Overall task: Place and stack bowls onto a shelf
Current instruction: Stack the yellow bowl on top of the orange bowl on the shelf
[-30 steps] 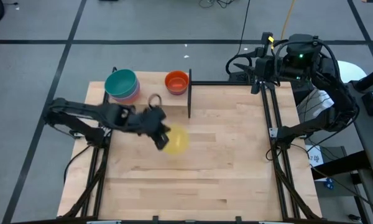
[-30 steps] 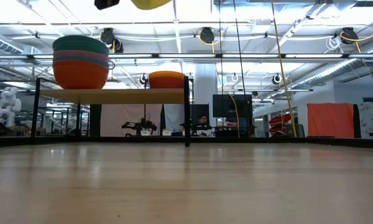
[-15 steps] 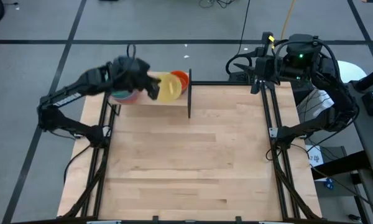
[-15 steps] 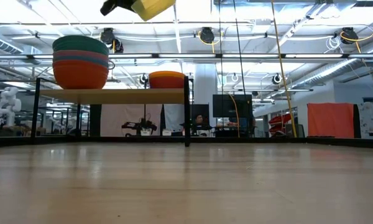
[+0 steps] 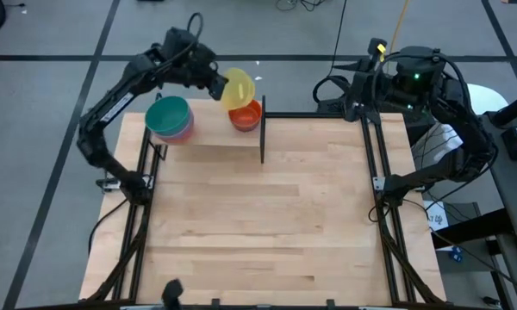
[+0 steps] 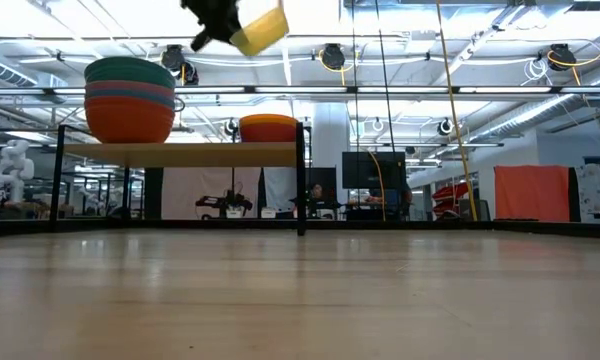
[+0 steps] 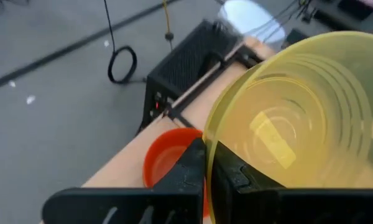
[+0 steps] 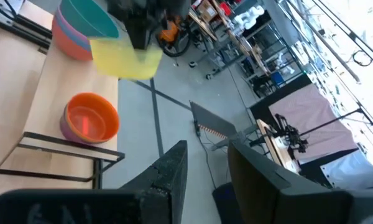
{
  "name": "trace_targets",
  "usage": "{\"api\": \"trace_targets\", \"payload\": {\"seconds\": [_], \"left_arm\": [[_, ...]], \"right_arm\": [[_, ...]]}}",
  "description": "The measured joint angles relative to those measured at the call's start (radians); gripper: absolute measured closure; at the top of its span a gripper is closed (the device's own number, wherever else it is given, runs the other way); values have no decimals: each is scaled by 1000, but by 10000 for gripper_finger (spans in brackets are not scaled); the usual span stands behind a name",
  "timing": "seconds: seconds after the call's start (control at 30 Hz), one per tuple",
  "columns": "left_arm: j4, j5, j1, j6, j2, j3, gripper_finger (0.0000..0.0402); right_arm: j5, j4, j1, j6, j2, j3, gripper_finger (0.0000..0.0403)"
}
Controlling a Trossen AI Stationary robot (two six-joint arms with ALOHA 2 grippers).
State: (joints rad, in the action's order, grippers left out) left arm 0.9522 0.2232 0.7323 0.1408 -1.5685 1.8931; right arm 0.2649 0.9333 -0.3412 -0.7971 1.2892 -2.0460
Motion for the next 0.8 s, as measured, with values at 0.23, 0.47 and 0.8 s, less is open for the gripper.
{"api": "trace_targets", "payload": {"seconds": [0.23,0.47,0.8], "left_arm": [[69,40,22,-80,-156,50,398],[118,40,22,-157,-239,50,398],[169,-46,22,-216,-278,38,398]], "right_arm": [[0,0,0,0,0,0,292],[0,0,0,21,0,0,292],[0,1,0,26,0,0,292]]}}
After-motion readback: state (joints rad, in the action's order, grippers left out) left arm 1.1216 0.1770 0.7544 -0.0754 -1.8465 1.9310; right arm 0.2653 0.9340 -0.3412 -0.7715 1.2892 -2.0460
